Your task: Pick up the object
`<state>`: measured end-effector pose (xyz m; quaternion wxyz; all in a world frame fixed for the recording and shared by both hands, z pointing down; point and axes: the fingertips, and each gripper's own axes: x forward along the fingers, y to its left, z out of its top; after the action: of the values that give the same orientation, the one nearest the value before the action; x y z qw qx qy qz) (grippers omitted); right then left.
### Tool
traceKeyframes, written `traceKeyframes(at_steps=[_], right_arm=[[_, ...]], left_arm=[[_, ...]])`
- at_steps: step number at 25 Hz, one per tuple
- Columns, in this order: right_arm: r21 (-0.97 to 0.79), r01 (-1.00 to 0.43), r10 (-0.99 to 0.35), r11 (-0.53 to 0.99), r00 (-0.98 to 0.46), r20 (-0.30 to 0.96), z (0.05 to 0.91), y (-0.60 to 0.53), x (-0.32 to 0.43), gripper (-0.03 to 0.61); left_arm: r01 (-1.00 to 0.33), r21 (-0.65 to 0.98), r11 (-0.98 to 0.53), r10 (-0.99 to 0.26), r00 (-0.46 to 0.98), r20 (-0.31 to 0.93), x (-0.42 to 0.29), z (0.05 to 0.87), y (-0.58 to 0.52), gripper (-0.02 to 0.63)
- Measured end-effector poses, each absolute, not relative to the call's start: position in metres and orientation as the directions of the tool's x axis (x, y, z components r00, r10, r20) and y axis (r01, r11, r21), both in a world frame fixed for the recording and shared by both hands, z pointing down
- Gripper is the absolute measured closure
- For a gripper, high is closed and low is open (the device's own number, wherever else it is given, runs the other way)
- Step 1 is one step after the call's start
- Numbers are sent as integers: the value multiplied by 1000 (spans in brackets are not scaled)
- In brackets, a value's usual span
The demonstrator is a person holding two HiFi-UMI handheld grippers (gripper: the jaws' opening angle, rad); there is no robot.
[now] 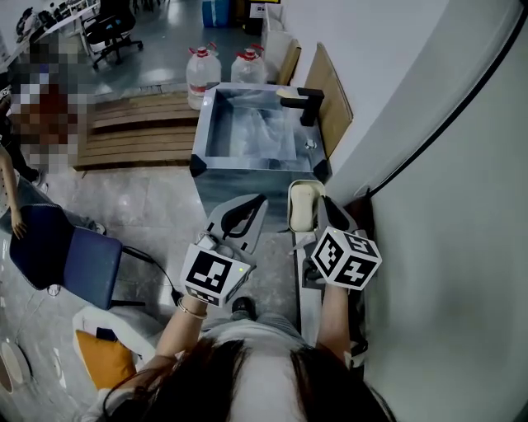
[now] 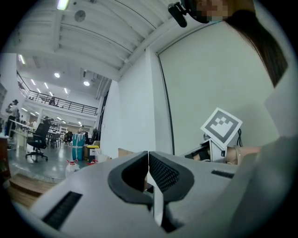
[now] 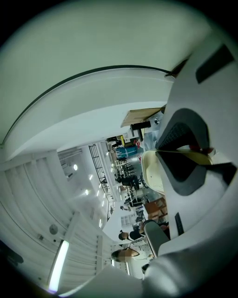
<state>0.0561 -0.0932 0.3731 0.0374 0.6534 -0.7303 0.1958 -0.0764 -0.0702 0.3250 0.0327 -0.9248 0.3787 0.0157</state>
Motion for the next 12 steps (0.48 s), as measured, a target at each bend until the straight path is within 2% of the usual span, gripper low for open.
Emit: traceKeyframes(at_steps=[12], right_arm=[[-247, -960, -942, 133, -200, 269, 356, -60, 62, 545]], left_arm=[[-738, -41, -673, -737, 674, -48, -63, 321, -37, 604]])
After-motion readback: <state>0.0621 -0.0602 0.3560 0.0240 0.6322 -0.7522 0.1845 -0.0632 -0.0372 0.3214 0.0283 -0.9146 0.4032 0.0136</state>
